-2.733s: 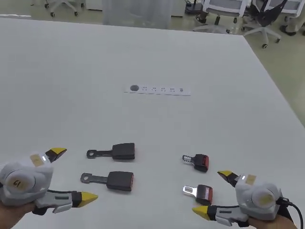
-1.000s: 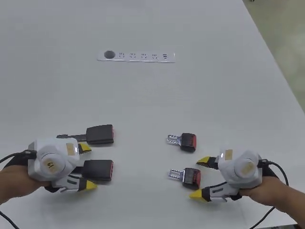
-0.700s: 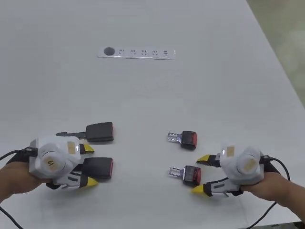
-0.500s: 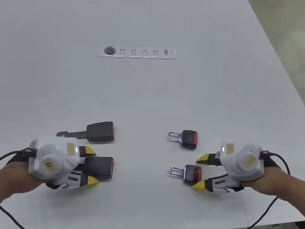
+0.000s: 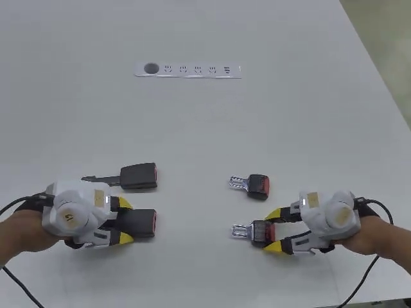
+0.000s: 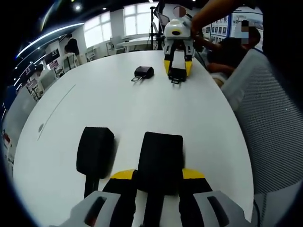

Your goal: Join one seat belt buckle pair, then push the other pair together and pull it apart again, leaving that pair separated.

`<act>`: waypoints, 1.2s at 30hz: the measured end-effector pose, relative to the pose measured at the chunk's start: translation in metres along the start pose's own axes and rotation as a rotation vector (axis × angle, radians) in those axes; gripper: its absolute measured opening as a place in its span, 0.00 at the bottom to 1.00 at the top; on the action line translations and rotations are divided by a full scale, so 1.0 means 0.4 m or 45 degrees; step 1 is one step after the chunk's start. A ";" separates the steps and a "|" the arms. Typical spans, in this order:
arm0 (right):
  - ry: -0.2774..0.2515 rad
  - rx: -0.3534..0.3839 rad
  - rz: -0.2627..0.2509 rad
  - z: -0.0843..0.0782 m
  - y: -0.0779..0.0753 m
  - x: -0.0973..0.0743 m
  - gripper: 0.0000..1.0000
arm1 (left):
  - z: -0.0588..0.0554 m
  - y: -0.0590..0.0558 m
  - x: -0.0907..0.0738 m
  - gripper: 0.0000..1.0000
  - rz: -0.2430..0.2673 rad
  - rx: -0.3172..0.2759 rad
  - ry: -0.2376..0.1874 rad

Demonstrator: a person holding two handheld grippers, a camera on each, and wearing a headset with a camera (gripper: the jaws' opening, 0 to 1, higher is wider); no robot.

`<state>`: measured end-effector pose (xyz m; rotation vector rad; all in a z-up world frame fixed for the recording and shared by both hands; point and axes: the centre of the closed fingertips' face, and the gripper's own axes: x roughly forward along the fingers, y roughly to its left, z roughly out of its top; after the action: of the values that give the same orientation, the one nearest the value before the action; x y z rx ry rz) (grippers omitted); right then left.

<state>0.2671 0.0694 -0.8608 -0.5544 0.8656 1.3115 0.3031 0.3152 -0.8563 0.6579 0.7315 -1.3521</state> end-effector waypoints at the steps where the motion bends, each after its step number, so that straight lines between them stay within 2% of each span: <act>1: -0.001 -0.003 0.002 0.001 0.001 0.000 0.35 | 0.001 0.000 -0.001 0.36 -0.004 0.006 0.005; 7: -0.009 -0.014 0.006 0.005 -0.001 0.003 0.35 | 0.001 0.001 -0.001 0.36 -0.010 0.016 0.016; 15: -0.049 -0.007 0.002 0.036 -0.007 0.021 0.35 | -0.004 0.005 -0.001 0.35 -0.013 0.023 0.037; 36: -0.162 -0.013 0.024 0.162 -0.007 0.100 0.35 | -0.013 0.002 0.000 0.35 -0.016 0.026 0.054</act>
<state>0.2859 0.1430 -0.8558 -0.4663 0.7611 1.3542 0.3033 0.3192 -0.8596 0.7007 0.7578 -1.3617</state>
